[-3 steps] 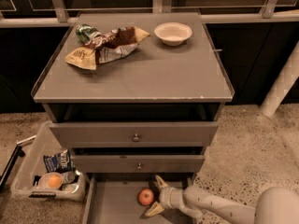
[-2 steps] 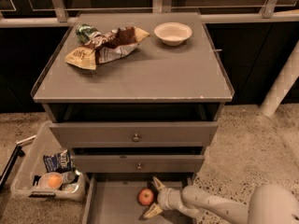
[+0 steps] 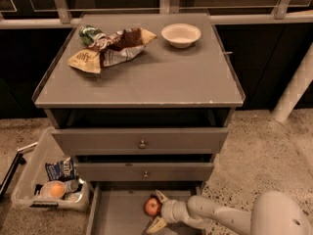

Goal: Pick apple from bottom drawer and place on counter

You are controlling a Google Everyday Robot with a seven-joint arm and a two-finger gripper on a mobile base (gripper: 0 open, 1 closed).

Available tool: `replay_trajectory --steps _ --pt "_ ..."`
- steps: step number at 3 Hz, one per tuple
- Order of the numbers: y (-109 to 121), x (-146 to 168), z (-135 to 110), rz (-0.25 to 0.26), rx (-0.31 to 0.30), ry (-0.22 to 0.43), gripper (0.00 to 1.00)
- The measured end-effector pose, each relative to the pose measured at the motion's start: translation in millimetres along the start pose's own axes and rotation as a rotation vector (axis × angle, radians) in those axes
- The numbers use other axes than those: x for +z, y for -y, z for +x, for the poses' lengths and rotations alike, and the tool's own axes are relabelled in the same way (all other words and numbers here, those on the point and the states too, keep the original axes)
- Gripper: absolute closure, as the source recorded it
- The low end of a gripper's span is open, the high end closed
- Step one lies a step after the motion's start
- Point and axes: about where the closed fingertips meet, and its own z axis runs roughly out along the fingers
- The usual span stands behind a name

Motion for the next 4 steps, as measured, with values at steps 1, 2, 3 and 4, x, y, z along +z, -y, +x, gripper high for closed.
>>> replay_trajectory --steps 1,2,3,4 --pt "1.7 7.7 -0.2 -0.019 0.023 0.019 0.00" --pt "12.2 13.7 3.6 -0.015 0.039 0.021 0.00" --pt "21.9 17.3 13.1 -0.004 0.069 0.007 0.00" --pt "21.8 17.4 13.1 -0.004 0.069 0.007 0.19"
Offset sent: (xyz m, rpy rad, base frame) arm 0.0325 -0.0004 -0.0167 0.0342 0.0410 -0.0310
